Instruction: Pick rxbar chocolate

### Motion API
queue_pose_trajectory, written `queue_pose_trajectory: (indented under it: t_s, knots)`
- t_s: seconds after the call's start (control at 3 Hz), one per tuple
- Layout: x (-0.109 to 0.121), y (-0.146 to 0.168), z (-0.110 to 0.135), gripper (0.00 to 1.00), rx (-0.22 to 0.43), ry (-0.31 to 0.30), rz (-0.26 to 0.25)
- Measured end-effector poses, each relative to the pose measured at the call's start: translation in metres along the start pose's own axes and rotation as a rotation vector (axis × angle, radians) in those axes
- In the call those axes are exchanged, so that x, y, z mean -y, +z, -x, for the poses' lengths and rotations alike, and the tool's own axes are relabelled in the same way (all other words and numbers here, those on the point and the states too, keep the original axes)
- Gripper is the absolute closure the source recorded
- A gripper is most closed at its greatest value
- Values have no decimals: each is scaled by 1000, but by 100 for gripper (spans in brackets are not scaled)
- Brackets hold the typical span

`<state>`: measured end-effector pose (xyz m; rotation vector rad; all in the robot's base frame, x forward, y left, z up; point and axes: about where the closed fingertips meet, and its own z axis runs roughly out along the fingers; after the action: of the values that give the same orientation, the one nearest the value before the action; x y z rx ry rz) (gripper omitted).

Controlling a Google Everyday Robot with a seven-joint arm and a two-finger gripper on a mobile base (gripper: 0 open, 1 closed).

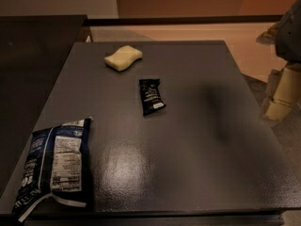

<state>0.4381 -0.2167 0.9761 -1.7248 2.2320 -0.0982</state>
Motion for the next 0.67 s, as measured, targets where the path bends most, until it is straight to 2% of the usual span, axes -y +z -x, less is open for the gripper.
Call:
queue_pose_trajectory:
  t_s: [0.33, 0.67]
  knots:
    - [0, 0, 0, 0, 0, 0, 0]
    - [-1, 6, 12, 0, -2, -17, 21]
